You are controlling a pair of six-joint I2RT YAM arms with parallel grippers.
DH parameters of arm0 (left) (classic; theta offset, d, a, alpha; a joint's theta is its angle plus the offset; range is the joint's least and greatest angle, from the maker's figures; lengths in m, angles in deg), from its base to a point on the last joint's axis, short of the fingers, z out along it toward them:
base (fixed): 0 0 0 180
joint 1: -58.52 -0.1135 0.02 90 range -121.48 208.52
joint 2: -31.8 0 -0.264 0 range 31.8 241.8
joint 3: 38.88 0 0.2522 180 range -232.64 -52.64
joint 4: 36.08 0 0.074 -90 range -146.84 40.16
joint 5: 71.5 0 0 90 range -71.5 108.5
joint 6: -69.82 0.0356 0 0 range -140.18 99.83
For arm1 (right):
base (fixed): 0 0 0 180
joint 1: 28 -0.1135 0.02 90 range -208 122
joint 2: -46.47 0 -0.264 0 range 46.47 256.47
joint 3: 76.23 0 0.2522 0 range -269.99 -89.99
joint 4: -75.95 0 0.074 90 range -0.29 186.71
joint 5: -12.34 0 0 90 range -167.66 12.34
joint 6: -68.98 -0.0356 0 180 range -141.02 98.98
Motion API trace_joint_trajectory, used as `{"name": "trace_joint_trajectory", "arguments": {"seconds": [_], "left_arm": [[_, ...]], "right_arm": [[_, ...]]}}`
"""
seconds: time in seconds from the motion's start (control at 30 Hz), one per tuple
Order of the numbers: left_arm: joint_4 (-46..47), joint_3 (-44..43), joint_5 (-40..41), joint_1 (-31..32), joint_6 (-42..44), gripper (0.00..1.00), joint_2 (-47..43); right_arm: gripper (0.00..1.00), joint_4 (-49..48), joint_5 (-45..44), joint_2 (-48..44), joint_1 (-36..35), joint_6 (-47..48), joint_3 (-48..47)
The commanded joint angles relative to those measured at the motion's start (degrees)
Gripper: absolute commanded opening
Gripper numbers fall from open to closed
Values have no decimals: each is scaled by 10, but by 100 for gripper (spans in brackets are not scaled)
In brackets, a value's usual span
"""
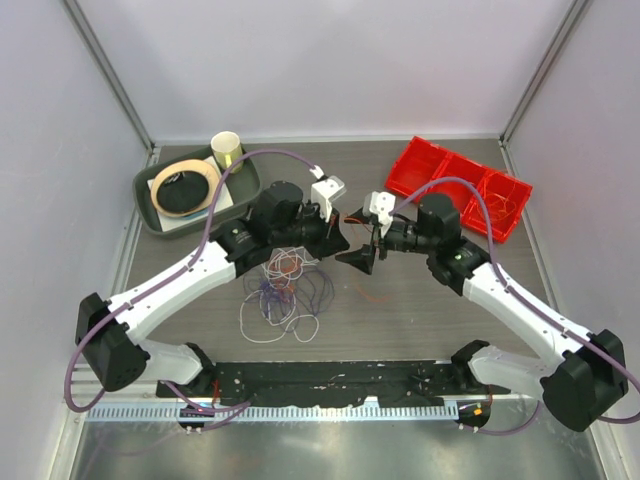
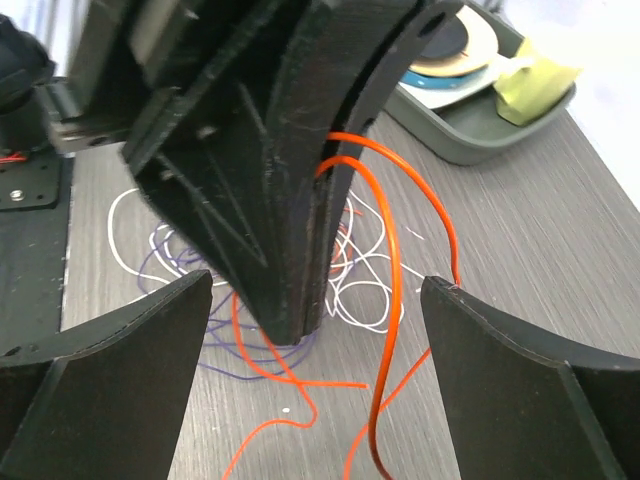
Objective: Untangle the cables
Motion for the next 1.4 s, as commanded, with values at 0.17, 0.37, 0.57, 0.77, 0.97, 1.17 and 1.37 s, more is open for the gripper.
{"name": "trace_joint_trajectory", "arguments": {"seconds": [0.17,0.37,0.57,0.77,0.97,1.17,1.37], "left_arm": [[45,-13,-16,9,-40,0,-17],[57,-8,-34,10,-66,0,-28],[57,-7,-33,15,-80,0,-29],[53,-4,-12,15,-103,0,-31],[44,-5,36,15,-133,44,-42],[68,21,33,14,-134,100,-73],[44,52,113,15,-124,100,-113]], "right_arm": [[89,-24,-151,-2,-36,-31,25],[85,-73,-222,-23,-39,-44,74],[78,-100,-224,0,-39,-59,65],[61,-180,-184,-15,-39,-91,89],[1,-97,-248,-41,-39,-105,72],[1,-4,-381,-43,-38,-150,48],[1,71,-506,-37,-17,-188,-29]]}}
